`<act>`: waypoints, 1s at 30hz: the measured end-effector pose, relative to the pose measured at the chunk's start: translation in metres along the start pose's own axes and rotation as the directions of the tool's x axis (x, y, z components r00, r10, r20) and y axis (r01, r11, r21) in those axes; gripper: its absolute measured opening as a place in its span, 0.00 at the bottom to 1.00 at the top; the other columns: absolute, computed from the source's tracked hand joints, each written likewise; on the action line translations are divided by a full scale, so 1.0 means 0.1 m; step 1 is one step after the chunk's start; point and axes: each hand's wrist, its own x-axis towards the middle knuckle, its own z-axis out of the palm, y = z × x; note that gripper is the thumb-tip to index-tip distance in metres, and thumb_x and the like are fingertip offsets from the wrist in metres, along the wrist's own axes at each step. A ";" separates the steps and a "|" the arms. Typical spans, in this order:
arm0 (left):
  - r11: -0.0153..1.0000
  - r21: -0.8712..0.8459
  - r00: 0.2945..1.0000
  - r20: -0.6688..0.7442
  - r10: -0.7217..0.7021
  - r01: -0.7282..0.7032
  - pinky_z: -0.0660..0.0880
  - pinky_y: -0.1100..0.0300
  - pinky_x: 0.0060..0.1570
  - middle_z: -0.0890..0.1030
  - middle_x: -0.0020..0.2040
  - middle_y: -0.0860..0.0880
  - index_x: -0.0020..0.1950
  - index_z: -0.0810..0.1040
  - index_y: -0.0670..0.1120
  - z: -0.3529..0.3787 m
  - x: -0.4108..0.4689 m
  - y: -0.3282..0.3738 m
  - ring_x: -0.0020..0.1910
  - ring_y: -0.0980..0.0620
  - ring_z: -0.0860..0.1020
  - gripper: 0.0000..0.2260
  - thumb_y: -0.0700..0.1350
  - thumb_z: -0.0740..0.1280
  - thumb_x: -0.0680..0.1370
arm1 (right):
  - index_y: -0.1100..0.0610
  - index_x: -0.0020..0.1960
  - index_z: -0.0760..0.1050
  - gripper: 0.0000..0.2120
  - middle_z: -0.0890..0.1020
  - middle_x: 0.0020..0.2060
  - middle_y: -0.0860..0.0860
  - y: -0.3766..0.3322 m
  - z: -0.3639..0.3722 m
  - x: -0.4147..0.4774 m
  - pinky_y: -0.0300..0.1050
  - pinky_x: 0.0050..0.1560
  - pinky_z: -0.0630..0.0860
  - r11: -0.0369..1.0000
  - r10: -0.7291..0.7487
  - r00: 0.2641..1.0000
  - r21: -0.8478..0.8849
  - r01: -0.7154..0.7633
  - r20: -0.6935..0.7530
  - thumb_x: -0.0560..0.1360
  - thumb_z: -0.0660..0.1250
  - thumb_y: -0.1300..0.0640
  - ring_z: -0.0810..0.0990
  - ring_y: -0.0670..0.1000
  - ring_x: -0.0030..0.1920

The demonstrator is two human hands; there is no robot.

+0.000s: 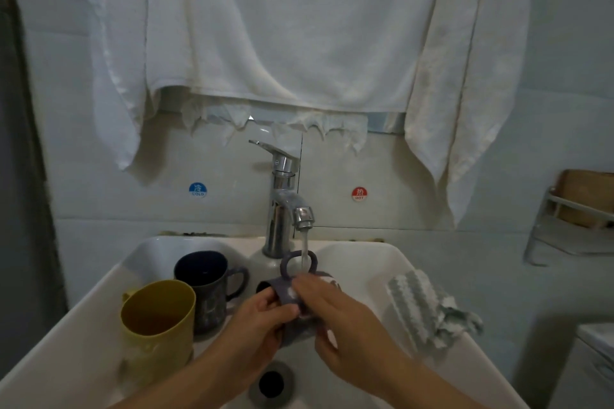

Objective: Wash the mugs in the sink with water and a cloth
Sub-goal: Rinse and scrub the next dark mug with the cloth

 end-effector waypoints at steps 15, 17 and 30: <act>0.990 0.135 0.998 -0.052 0.036 -0.029 0.76 0.49 0.55 0.82 0.55 0.41 0.61 0.75 0.41 -0.07 0.01 -0.06 0.55 0.43 0.80 0.15 0.32 0.60 0.76 | 0.51 0.71 0.67 0.27 0.70 0.70 0.46 0.01 0.06 0.04 0.40 0.69 0.64 0.999 -0.012 1.000 -0.044 0.011 -0.011 0.72 0.53 0.52 0.67 0.45 0.70; 0.992 0.127 0.996 -0.082 0.034 -0.024 0.73 0.45 0.60 0.81 0.55 0.41 0.63 0.74 0.40 -0.11 0.03 -0.05 0.56 0.41 0.79 0.16 0.32 0.62 0.76 | 0.54 0.69 0.69 0.26 0.74 0.66 0.51 0.13 0.03 0.00 0.47 0.65 0.71 0.992 0.055 0.994 -0.108 -0.065 -0.091 0.72 0.59 0.54 0.74 0.52 0.65; 0.994 0.110 0.997 -0.083 -0.004 0.014 0.74 0.49 0.59 0.83 0.53 0.42 0.60 0.74 0.39 -0.12 0.02 -0.07 0.54 0.42 0.80 0.15 0.30 0.61 0.75 | 0.50 0.67 0.72 0.26 0.74 0.65 0.44 0.11 -0.03 -0.02 0.28 0.63 0.62 0.989 0.006 1.000 -0.148 -0.009 -0.025 0.69 0.63 0.60 0.74 0.44 0.63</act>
